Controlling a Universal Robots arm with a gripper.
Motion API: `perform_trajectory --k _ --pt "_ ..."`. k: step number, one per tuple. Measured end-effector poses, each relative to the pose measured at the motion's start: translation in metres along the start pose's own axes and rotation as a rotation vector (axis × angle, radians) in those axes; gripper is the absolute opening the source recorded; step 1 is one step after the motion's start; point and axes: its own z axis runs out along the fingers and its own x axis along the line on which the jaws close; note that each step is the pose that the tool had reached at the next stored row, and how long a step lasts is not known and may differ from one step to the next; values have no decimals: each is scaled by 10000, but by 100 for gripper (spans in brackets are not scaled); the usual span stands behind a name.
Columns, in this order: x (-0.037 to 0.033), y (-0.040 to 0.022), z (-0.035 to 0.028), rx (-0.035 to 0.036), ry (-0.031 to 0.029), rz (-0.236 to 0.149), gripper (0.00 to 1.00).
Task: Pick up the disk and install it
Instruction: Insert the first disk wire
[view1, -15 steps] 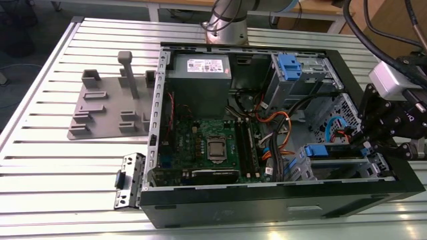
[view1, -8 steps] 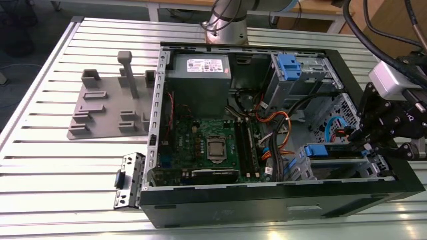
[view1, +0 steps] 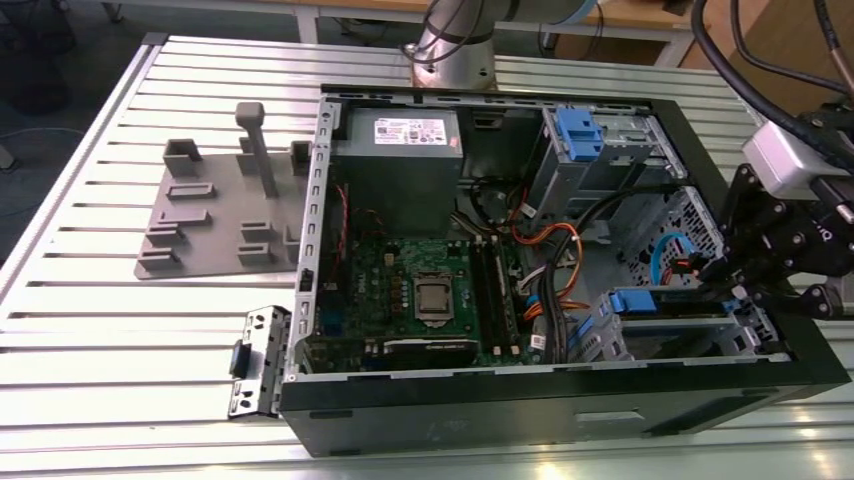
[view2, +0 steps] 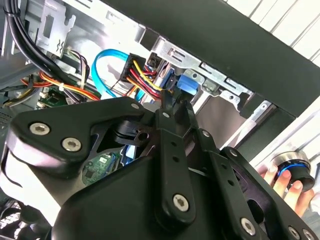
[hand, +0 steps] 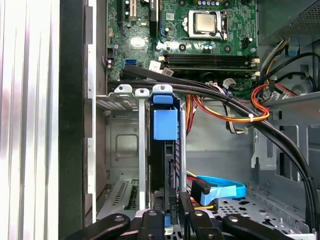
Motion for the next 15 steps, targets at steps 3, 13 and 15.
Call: perform_trajectory --k 3,13,15 --pt "1 -18 28 -35 -3 3 26" --pt "3 -20 46 -43 -9 3 25" --pt "2 -20 46 -43 -10 3 16"
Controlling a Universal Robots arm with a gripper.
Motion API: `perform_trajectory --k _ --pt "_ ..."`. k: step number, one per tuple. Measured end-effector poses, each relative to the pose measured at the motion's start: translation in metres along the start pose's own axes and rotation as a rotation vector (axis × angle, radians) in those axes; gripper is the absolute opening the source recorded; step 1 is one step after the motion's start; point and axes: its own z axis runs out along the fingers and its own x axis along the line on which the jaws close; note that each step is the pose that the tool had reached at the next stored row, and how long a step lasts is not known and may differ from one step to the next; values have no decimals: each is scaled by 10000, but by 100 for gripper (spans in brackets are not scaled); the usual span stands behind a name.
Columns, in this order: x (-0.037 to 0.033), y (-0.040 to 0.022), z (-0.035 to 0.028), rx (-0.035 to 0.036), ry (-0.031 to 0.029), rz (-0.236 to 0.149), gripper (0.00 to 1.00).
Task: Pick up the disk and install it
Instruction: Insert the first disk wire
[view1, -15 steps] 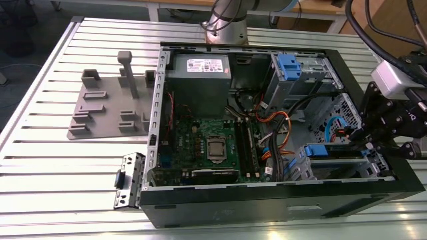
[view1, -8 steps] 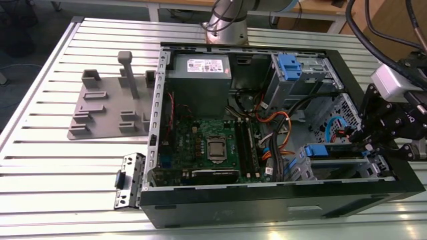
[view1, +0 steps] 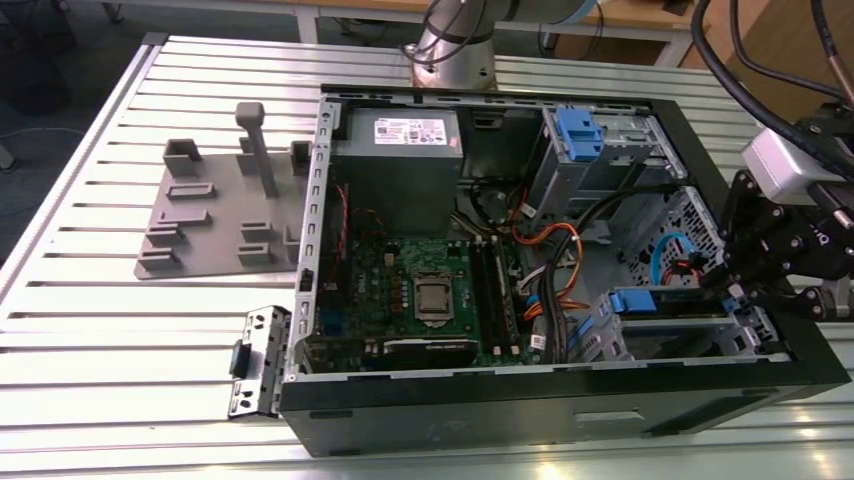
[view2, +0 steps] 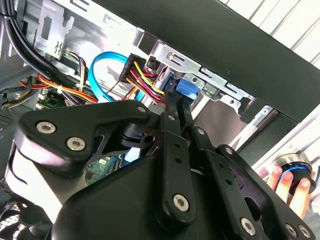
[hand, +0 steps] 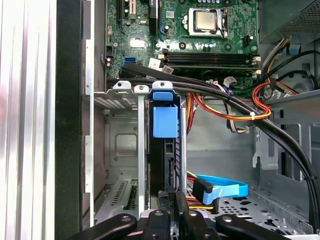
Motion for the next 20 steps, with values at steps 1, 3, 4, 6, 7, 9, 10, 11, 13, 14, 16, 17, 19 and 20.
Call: perform_trajectory --k 1,3,4,6,7,9,10,11,13,14,16,17,19,20 --pt "0 0 0 0 -1 0 16" --pt "0 0 0 0 -2 0 16" --pt "0 0 0 0 -3 0 16" --pt "0 0 0 0 -4 0 16" --pt "0 0 0 0 -4 -1 16" --pt "0 0 0 0 -5 0 16" --pt "0 0 0 0 -7 0 16" --pt "0 0 0 0 -7 0 16" --pt "0 14 1 1 -10 0 16" --pt "0 25 1 1 -10 -1 16" --pt "1 44 2 1 -11 0 16" --pt "1 50 4 2 -12 0 16" --pt "1 64 6 2 -12 -1 16" --pt "1 71 9 2 -12 0 16"
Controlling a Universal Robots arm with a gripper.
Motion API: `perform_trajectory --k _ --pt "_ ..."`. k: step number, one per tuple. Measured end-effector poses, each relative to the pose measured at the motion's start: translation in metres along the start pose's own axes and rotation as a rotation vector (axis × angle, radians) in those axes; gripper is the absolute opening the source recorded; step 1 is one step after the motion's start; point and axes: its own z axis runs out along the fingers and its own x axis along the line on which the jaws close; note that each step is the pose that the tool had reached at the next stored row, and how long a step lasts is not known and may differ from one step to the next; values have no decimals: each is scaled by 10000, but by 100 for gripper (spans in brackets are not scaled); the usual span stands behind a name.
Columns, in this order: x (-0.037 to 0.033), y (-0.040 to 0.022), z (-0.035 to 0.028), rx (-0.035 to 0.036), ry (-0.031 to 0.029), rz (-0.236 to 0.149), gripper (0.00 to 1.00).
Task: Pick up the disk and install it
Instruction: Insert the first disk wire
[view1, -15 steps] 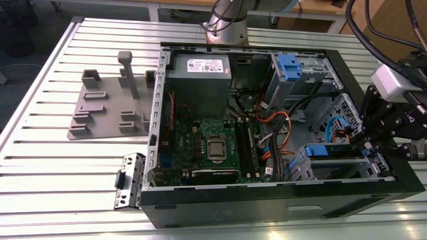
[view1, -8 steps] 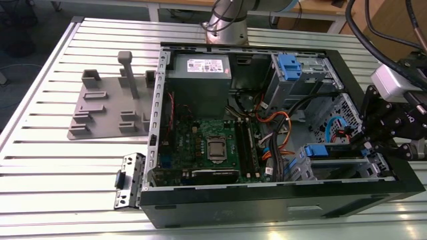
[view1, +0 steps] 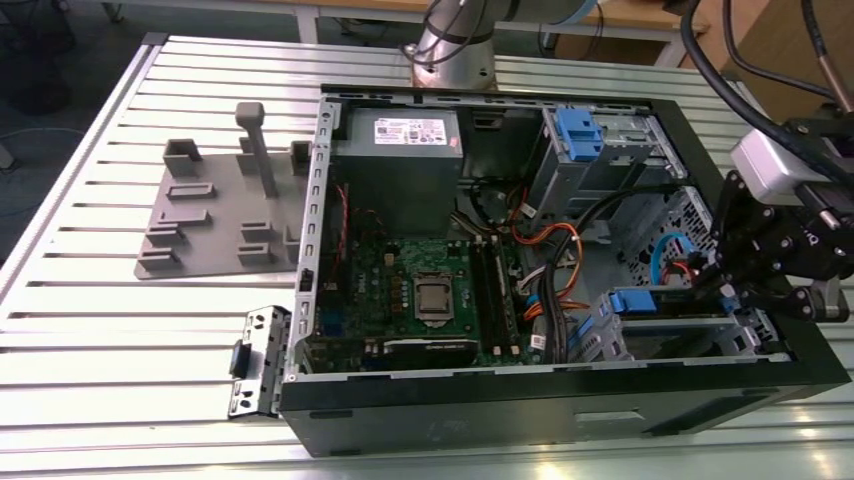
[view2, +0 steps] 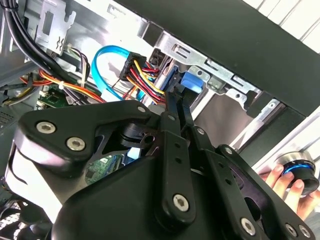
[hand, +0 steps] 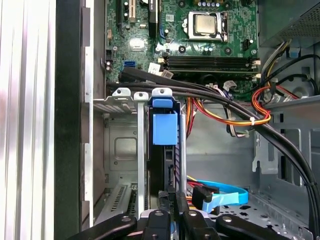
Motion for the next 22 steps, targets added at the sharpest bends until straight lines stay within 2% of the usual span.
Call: perform_trajectory --k 12,18,22 --pt "4 11 55 -1 0 1 16" --pt "2 10 36 -1 -16 -9 16" --pt "-5 10 18 -1 2 -14 16"
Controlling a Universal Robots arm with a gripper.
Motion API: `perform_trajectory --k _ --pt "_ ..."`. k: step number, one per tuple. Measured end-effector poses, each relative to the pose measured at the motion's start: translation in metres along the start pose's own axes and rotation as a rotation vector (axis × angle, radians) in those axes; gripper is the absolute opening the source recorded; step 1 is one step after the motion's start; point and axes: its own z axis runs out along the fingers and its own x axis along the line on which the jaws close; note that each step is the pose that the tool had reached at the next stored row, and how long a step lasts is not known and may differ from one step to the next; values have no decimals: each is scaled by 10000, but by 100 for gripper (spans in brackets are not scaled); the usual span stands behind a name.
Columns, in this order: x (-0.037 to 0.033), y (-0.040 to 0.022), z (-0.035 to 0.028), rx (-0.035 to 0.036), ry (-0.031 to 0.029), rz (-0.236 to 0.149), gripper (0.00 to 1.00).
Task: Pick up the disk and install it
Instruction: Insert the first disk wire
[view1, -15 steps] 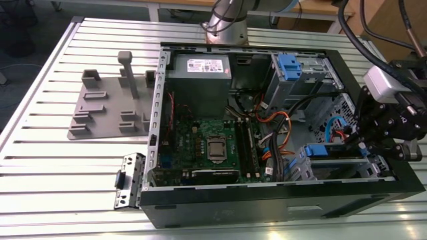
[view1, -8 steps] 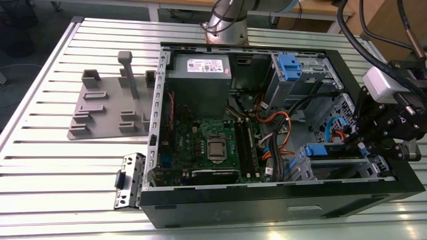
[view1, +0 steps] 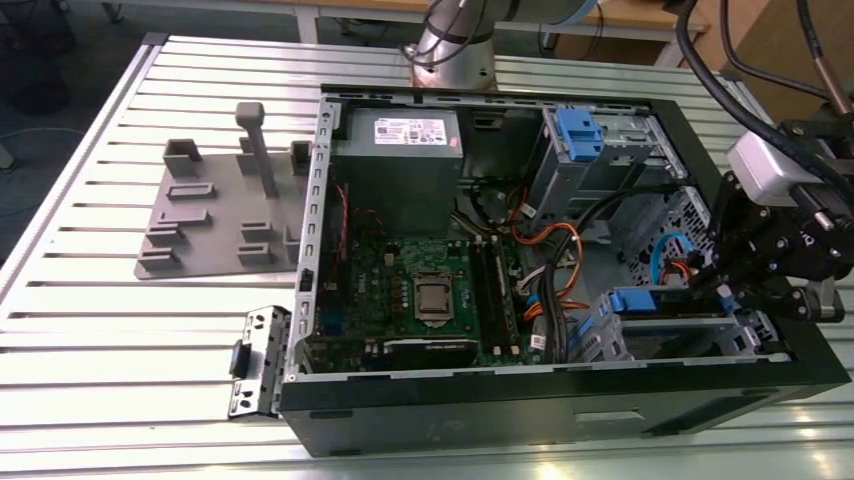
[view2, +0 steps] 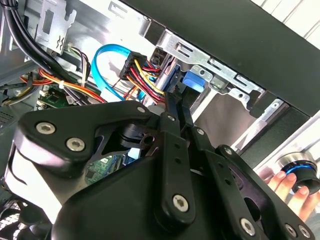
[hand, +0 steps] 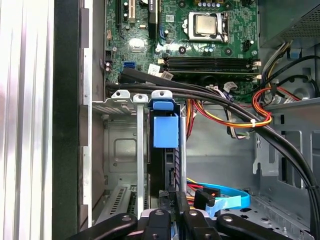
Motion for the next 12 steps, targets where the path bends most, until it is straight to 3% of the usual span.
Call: perform_trajectory --k 12 --pt "-32 1 -11 -1 57 -5 16"
